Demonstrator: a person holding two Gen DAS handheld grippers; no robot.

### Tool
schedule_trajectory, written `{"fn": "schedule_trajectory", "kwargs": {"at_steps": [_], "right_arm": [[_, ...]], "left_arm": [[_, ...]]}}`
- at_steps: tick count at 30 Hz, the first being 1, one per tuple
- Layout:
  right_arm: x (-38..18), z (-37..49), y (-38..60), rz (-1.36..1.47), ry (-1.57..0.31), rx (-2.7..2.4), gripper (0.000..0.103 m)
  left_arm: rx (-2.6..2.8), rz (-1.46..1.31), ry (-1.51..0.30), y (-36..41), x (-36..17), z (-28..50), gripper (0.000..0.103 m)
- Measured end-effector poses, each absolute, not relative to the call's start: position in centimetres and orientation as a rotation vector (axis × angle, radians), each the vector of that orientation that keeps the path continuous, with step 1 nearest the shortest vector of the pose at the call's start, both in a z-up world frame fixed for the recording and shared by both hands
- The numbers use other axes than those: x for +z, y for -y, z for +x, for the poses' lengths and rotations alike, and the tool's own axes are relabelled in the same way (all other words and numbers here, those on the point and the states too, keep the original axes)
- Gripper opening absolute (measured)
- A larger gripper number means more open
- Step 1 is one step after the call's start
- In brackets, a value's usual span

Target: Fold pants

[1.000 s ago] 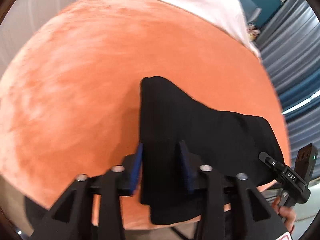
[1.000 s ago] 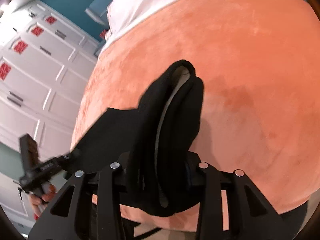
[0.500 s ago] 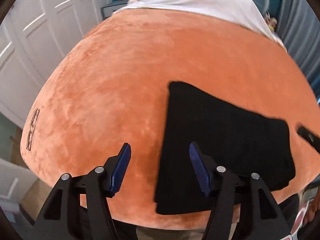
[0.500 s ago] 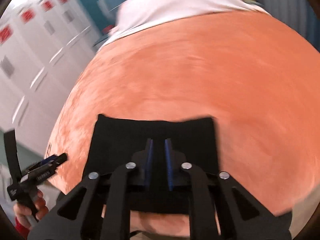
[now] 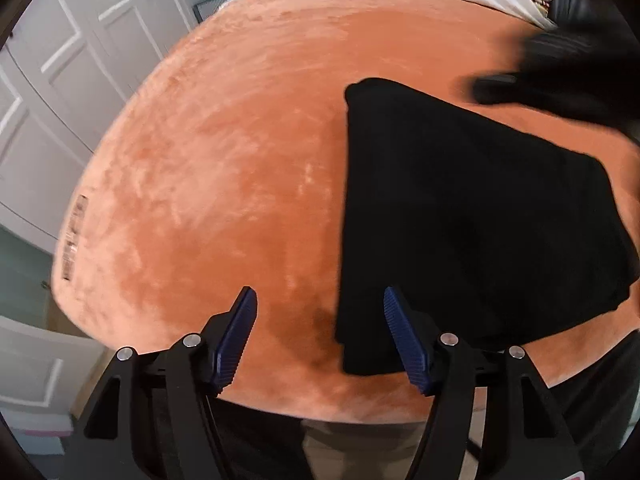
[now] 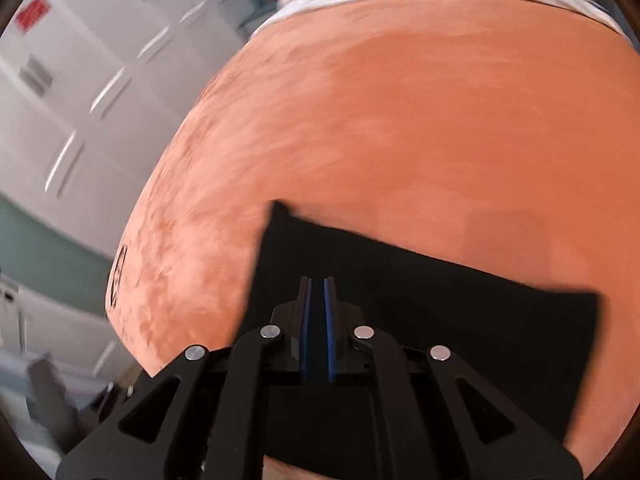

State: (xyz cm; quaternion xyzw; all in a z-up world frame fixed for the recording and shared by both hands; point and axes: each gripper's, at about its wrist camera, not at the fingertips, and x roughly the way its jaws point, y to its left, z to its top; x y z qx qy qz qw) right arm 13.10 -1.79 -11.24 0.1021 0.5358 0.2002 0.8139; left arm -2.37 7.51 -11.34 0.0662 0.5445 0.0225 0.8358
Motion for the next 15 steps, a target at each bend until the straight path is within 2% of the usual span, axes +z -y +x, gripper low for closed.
{"fn": "schedule_trajectory", "kwargs": {"at_steps": [3,5,7,8,10,13,15], "right_arm": [[-15.8,16.6,-3.6,0.1,-1.257,0.434,0.007],[-18.9,17.7,-6.2,-0.016,-1.291,0.381,0.004],[-17.6,17.6,-6.6,-0.015,-1.275,0.386,0.005],[-16.3,17.3,-6.1,0.033,-1.263,0.415,0.008],[-13.6,15.7,-4.1,0.119,-1.179,0.478,0.008],[-10.2,11.1,2.3,0.182,-1.068,0.398,0.009],[-10.5,7.8,8.2,0.243,-1.056,0.279,0.009]], "left_arm": [[0.068,0.178,-1.127,-7.9,-10.8,-3.0,0.069],[0.082,0.184,-1.119,-8.5,-10.6,-3.1,0.069],[0.084,0.174,-1.115,-9.1,-10.4,-3.1,0.069],[0.085,0.166,-1.112,-9.4,-10.2,-3.1,0.069],[0.079,0.154,-1.098,-9.8,-9.8,-3.0,0.069],[0.066,0.141,-1.089,-9.5,-9.5,-2.7,0.069],[0.039,0.142,-1.079,-8.6,-9.3,-2.6,0.069]]}}
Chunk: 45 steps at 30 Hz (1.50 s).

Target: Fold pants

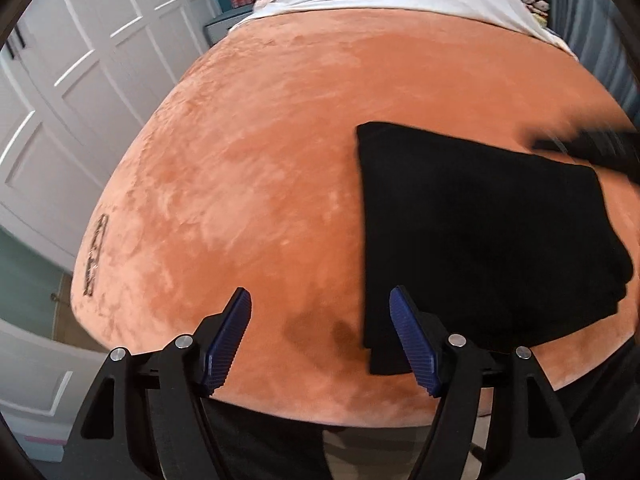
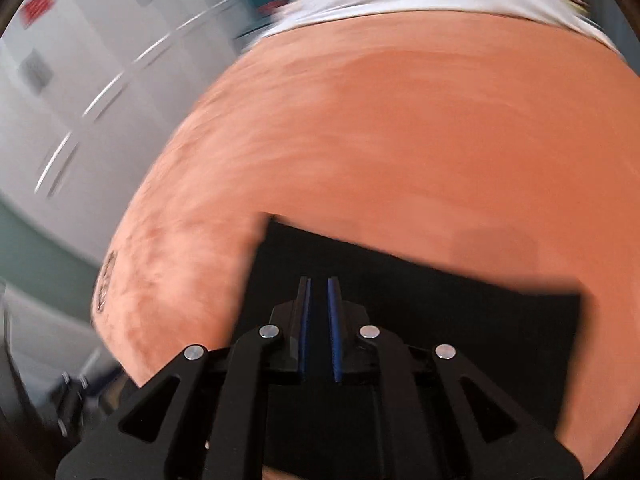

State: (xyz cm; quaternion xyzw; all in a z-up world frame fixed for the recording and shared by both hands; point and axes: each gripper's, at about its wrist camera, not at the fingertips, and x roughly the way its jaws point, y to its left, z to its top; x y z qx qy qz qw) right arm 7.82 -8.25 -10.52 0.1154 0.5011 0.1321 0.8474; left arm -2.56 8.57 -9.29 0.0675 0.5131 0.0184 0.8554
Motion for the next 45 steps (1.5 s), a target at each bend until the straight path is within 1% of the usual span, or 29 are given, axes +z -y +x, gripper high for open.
{"fn": "schedule_trajectory", "kwargs": {"at_steps": [2,3,4,5,7,9,10,11,12,13,14,15,17,19,20,23,26,31,32,33,35,37,38,39,40,41,43,44,45], "right_arm": [[-13.4,5.5,14.6,0.243,-1.127,0.103,0.009],[-15.0,5.1,16.1,0.245,-1.171,0.059,0.0],[-16.4,4.6,17.9,0.297,-1.191,0.074,0.0],[-16.3,3.7,19.9,0.428,-1.172,0.09,0.0],[-14.1,2.6,20.9,0.499,-1.121,0.062,0.008],[-11.5,1.4,19.9,0.421,-1.028,0.073,0.008],[-11.1,0.9,19.2,0.368,-1.019,0.086,0.008],[-11.8,0.6,18.4,0.308,-1.05,0.115,0.008],[-13.0,0.5,18.2,0.272,-1.083,0.117,0.004],[-14.4,0.7,17.9,0.233,-1.116,0.096,0.004],[-16.1,0.4,18.6,0.211,-1.138,0.054,0.007],[-16.0,-0.2,19.3,0.256,-1.118,0.019,0.016],[-14.4,-1.3,20.5,0.333,-1.072,0.023,0.016],[-13.4,-2.3,20.6,0.319,-1.048,0.06,0.02],[-13.5,-2.5,20.4,0.304,-1.055,0.075,0.023],[-14.0,-3.2,20.8,0.287,-1.066,0.109,0.025],[-14.6,-4.1,20.2,0.292,-1.081,0.146,0.045],[-15.1,-4.9,20.9,0.256,-1.111,0.186,0.046],[-15.3,-4.9,20.6,0.256,-1.109,0.195,0.044],[-15.4,-4.8,20.3,0.239,-1.108,0.197,0.033],[-15.3,-4.8,20.2,0.221,-1.11,0.187,0.027],[-13.3,-5.0,20.5,0.255,-1.058,0.197,0.025],[-10.9,-5.4,20.8,0.263,-0.99,0.199,0.025],[-9.4,-5.7,21.0,0.261,-0.949,0.199,0.025],[-8.6,-5.9,21.2,0.257,-0.919,0.198,0.025],[-9.4,-5.5,21.7,0.24,-0.936,0.19,0.025],[-15.6,-3.9,22.4,0.194,-1.121,0.146,0.026],[-17.5,-3.8,22.9,0.242,-1.175,0.152,0.026],[-18.0,-4.1,23.8,0.342,-1.171,0.152,0.026]], "left_arm": [[0.017,0.165,-1.072,-7.0,-9.5,-2.5,0.075],[0.008,0.172,-1.076,-6.2,-9.8,-2.4,0.077],[-0.003,0.178,-1.082,-5.5,-10.2,-2.4,0.077],[-0.011,0.197,-1.094,-4.6,-10.5,-2.3,0.077],[-0.017,0.217,-1.088,-3.4,-10.4,-2.6,0.077],[-0.019,0.203,-1.082,-3.0,-10.1,-3.0,0.077],[-0.027,0.192,-1.086,-2.8,-10.1,-3.0,0.077],[-0.032,0.184,-1.103,-2.5,-10.4,-3.0,0.077],[-0.031,0.183,-1.119,-2.3,-10.6,-2.9,0.077],[-0.027,0.183,-1.133,-2.1,-10.9,-2.9,0.077],[-0.017,0.184,-1.148,-2.1,-11.1,-2.8,0.077],[-0.008,0.188,-1.154,-2.2,-11.2,-2.8,0.077],[0.012,0.198,-1.145,-2.3,-11.2,-3.1,0.077],[0.024,0.203,-1.146,-2.5,-11.4,-3.2,0.077],[0.026,0.202,-1.153,-2.5,-11.6,-3.2,0.077],[0.027,0.211,-1.166,-2.2,-11.8,-3.2,0.077],[0.017,0.235,-1.153,-1.6,-11.5,-3.6,0.077],[0.008,0.269,-1.164,-0.6,-11.8,-3.8,0.078],[0.006,0.27,-1.166,-0.5,-11.8,-3.8,0.078],[0.005,0.272,-1.166,-0.4,-11.9,-3.8,0.078],[0.01,0.28,-1.168,-0.2,-11.9,-3.8,0.078],[0.017,0.284,-1.164,-0.3,-11.8,-3.7,0.079],[0.025,0.286,-1.162,-0.4,-11.9,-3.7,0.08],[0.029,0.286,-1.162,-0.5,-12.0,-3.6,0.088],[0.03,0.283,-1.158,-0.6,-12.2,-3.5,0.089],[0.029,0.281,-1.159,-0.6,-12.7,-3.3,0.089],[0.04,0.297,-1.188,-0.5,-14.0,-3.0,0.089],[0.04,0.298,-1.206,-0.5,-14.6,-2.8,0.09],[0.044,0.299,-1.209,-0.5,-14.7,-2.8,0.09]]}}
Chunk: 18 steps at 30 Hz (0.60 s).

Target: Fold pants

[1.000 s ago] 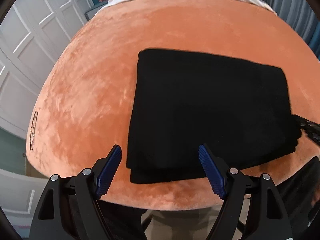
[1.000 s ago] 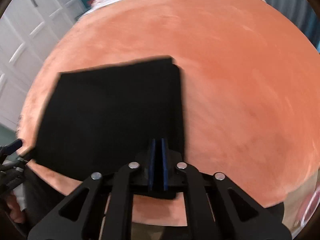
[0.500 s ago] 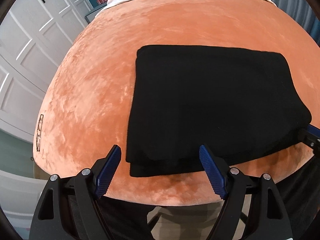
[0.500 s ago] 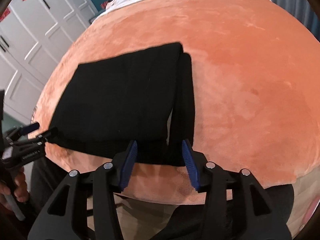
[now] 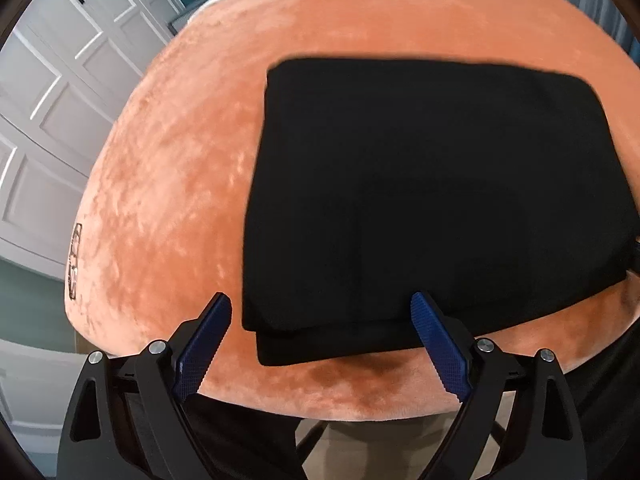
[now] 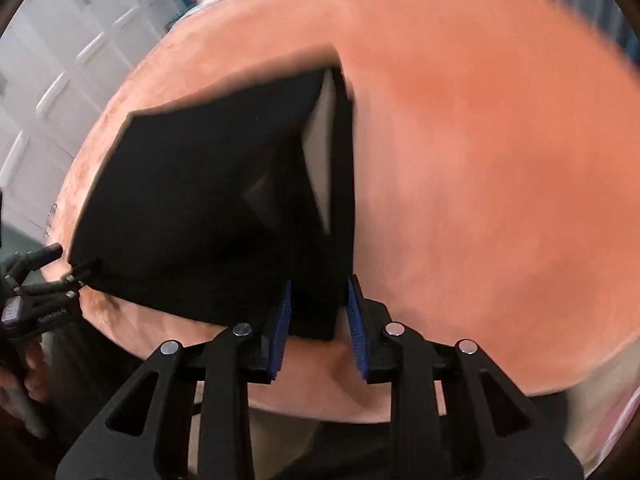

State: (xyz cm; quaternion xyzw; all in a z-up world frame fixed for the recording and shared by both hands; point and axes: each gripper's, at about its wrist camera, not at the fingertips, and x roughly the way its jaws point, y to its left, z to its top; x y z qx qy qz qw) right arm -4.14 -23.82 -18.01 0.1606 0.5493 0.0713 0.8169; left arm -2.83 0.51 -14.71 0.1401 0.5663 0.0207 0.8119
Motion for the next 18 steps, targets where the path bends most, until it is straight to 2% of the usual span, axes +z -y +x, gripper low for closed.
{"fn": "schedule_trajectory", "kwargs": {"at_steps": [3,8,10,14,18], "right_arm": [[-14.4,-5.7,25.3,0.494,-1.044,0.119,0.026],[-8.9,-3.7,23.3,0.416,-0.909,0.17,0.026],[-9.3,-1.6,22.0,0.355,-0.926,0.198,0.026],[-16.4,2.5,21.3,0.193,-1.124,0.084,0.024],[-12.6,1.8,21.6,0.288,-1.047,0.072,0.028]], "left_arm": [[0.039,0.292,-1.177,-0.7,-13.9,-3.3,0.09],[0.036,0.301,-1.187,-0.5,-14.3,-3.1,0.089],[0.034,0.3,-1.185,-0.3,-14.1,-3.3,0.089],[0.023,0.285,-1.186,-0.7,-13.9,-3.4,0.089],[0.018,0.276,-1.188,-1.0,-13.9,-3.4,0.089]]}}
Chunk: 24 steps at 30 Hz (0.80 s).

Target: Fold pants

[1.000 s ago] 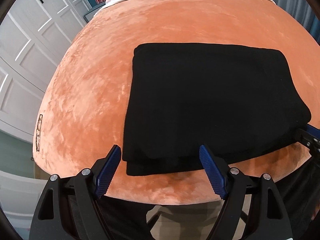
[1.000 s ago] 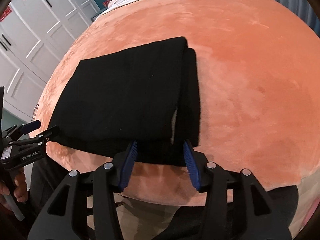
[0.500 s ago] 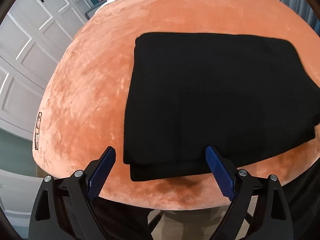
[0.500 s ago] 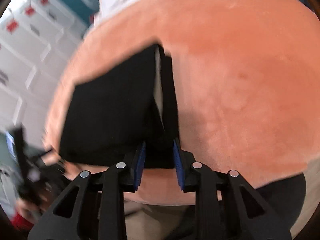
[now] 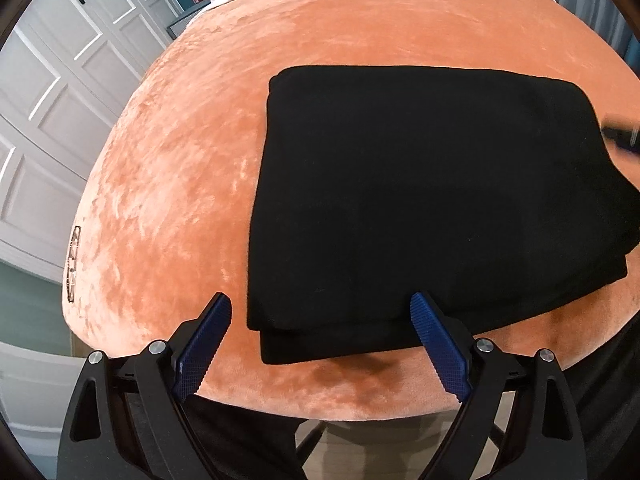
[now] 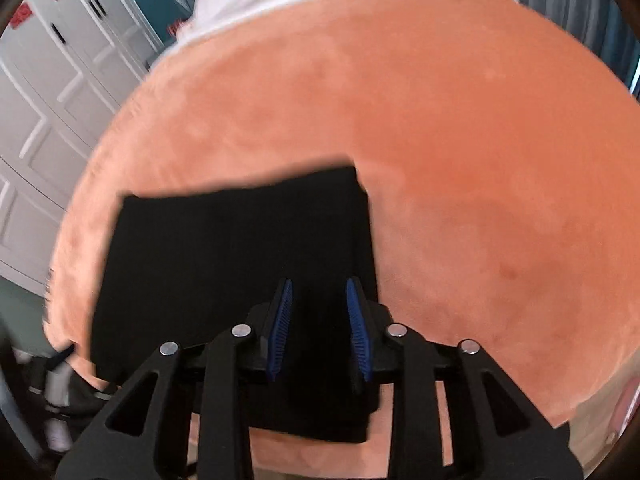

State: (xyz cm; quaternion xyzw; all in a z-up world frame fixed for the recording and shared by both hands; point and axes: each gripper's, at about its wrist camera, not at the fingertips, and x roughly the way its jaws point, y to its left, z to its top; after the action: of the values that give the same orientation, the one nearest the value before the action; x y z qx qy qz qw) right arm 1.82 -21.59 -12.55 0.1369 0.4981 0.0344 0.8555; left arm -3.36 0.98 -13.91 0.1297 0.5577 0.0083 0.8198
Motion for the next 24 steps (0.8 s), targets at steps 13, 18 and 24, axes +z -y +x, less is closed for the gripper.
{"fn": "schedule_trajectory", "kwargs": {"at_steps": [13,18,24], "right_arm": [[-15.9,11.2,19.3,0.249,-1.154,0.067,0.034],[-12.8,10.3,14.3,0.215,-1.11,0.213,0.034],[-15.3,12.4,10.4,0.11,-1.166,0.171,0.036]], "left_arm": [[0.006,0.242,-1.196,-1.6,-14.1,-3.0,0.09],[-0.011,0.197,-1.212,-2.3,-14.7,-2.7,0.091],[-0.04,0.14,-1.223,-3.4,-14.5,-3.1,0.092]]}}
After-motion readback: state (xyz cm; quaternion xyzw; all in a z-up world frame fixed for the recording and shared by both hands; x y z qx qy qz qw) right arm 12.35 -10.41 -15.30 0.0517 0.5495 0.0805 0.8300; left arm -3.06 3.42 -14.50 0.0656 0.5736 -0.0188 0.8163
